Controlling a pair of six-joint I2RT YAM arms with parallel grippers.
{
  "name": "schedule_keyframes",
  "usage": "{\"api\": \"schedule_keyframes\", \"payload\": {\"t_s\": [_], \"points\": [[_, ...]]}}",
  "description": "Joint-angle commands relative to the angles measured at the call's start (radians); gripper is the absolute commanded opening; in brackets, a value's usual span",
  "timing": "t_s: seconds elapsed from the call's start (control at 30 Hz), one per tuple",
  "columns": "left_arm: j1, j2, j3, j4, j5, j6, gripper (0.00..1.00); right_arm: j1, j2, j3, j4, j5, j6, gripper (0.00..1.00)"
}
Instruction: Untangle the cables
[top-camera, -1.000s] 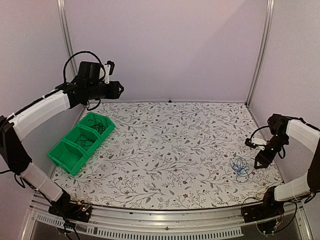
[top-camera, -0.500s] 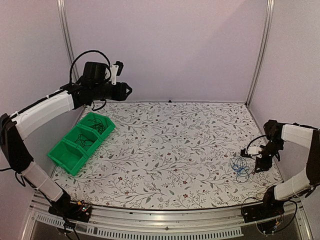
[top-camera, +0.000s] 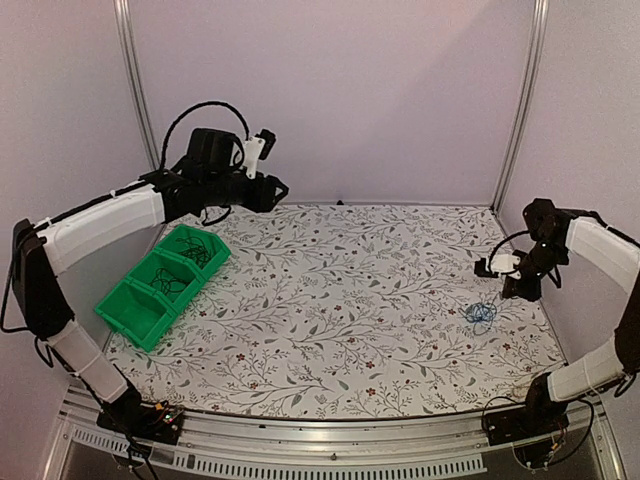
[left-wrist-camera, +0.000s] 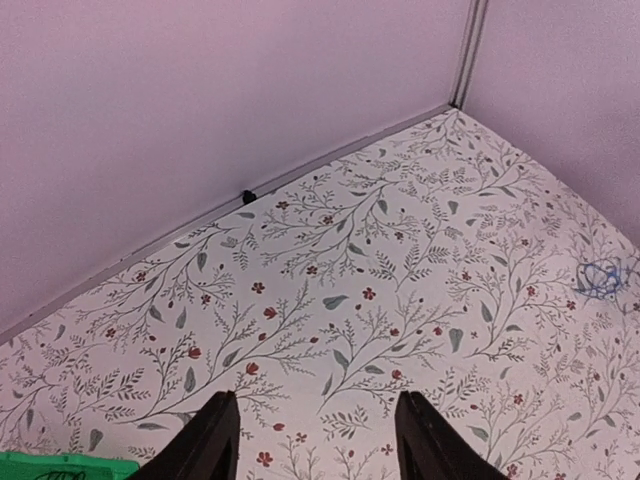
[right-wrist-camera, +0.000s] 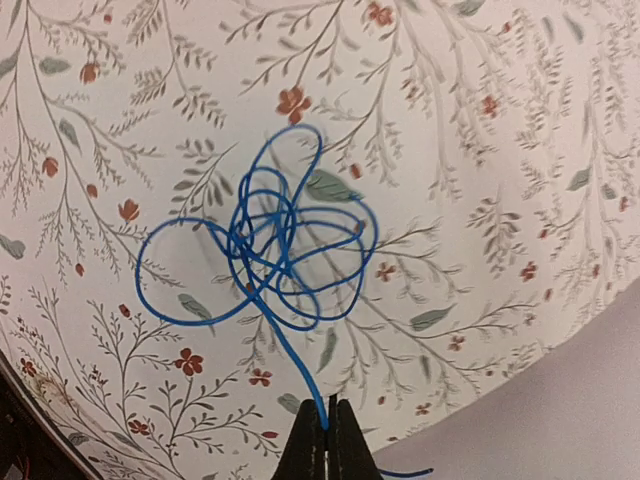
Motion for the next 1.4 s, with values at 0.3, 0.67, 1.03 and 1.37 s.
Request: {"api": "schedule_keyframes", "payload": {"t_s": [0.3,0.67,1.03,1.37], "points": [[-0.359,0.059,-0.071,0.501,0.12,0.22,0.59,0.426,0.129,0.726,-0.291,-0.274,0.413,0.0],[-0.458,0.233,-0.075,0.803,0.216,0.163,0.61,0.584,0.353,1.016,-0.315,-0.385,0.533,0.0],[-0.426,0.423,-0.217,1.104,0.082,-0.005,0.25,0.592,0.409,1.384,-0.367,-0.469,0.63,0.0],[-0.368,0.62,-0.068,1.077,0.097,-0.067,0.06,0.593,0.274,1.529,-0.07,-0.298,0.813,0.0]]}}
